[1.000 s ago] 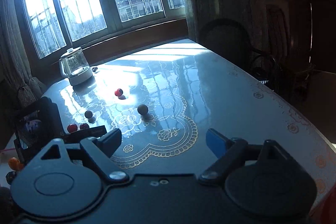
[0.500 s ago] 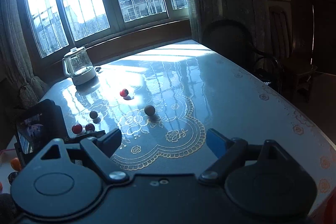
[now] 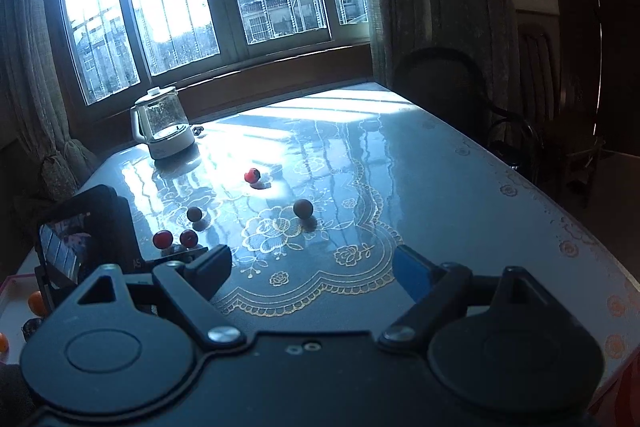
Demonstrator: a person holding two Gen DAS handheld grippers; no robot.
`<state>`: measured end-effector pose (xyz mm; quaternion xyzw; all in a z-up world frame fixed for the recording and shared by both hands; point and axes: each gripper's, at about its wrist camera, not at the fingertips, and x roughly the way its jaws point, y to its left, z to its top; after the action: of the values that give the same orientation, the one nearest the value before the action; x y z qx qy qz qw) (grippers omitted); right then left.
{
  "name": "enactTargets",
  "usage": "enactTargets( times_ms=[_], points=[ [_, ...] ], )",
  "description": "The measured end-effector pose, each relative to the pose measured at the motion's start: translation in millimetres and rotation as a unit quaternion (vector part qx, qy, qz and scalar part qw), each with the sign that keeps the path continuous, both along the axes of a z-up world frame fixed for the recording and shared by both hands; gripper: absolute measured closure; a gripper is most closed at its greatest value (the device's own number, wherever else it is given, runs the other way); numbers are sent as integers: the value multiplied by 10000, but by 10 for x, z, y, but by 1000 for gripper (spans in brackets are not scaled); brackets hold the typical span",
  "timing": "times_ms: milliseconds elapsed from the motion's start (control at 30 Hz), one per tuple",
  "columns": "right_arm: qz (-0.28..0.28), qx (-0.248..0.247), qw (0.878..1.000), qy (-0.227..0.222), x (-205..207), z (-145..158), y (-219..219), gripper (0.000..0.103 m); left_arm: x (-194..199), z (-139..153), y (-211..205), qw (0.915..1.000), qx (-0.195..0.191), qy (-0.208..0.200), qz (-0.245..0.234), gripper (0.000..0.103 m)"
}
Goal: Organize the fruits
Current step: 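Carry the dark fruit into the pink tray and open the left tool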
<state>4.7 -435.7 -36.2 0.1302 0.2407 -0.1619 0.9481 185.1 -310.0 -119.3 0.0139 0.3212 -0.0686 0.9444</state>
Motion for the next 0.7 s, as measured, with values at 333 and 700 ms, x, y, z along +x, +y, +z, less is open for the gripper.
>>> enactTargets(
  times_ms=[333, 700],
  points=[
    [4, 22, 10000, -35, 5, 21, 70, 16, -89, 46, 169, 9999, -113, -26, 50, 64],
    [271, 55, 9995, -118, 157, 60, 335, 16, -174, 496, 1171, 9965, -366, -446, 599, 64]
  ],
)
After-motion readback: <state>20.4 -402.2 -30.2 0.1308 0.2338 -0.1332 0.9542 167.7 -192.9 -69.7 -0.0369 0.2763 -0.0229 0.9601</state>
